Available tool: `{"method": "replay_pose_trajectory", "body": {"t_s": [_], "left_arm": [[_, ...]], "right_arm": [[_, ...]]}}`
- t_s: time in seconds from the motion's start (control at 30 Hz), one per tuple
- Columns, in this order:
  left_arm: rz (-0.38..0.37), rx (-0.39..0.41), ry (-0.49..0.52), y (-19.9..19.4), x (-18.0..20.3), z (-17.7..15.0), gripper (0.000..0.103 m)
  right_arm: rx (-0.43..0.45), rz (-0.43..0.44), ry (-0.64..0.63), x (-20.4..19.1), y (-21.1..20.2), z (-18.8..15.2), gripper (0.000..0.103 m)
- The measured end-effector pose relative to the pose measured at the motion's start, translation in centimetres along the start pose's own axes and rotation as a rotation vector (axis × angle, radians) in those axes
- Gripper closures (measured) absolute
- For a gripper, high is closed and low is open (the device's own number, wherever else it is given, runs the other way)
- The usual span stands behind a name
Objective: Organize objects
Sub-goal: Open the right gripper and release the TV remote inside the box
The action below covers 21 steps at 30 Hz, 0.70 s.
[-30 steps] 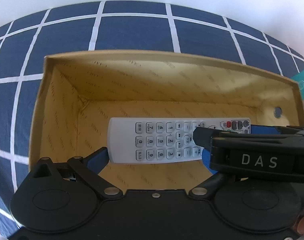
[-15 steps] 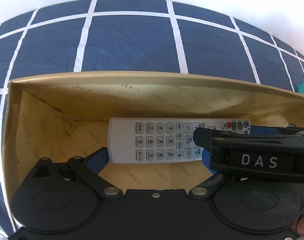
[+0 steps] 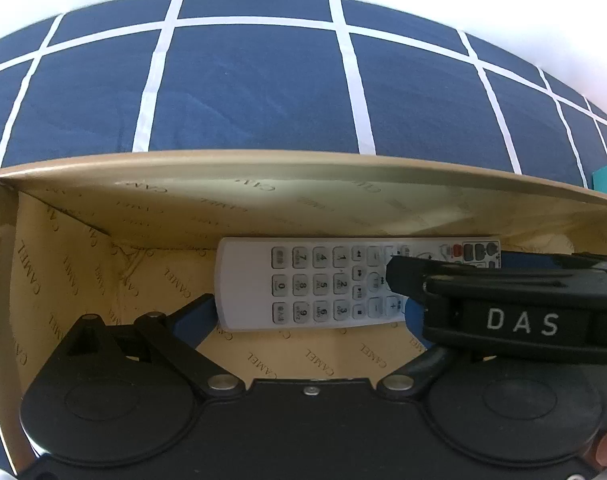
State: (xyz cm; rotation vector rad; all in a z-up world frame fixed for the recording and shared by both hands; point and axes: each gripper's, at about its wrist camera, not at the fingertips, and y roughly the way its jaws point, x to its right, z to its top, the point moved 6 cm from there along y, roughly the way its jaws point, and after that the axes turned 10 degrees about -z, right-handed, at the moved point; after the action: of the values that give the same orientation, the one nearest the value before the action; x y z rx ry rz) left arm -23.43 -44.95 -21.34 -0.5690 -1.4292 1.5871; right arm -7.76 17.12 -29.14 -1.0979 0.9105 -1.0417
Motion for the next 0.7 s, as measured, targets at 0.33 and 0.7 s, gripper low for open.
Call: {"method": "replay_pose_trajectory", "body": {"t_s": [0.33, 0.7], "left_arm": [[0.004, 0.015, 0.000, -1.8, 0.3, -0.5, 0.003], [0.027, 0.063, 0.010, -6.5, 2.2, -2.2, 0.003]], "right_arm": [[0.016, 0.010, 0.034, 0.5, -1.3, -0.3, 0.014], [0.079, 0.041, 0.028, 0.9, -6.7, -1.4, 0.013]]}}
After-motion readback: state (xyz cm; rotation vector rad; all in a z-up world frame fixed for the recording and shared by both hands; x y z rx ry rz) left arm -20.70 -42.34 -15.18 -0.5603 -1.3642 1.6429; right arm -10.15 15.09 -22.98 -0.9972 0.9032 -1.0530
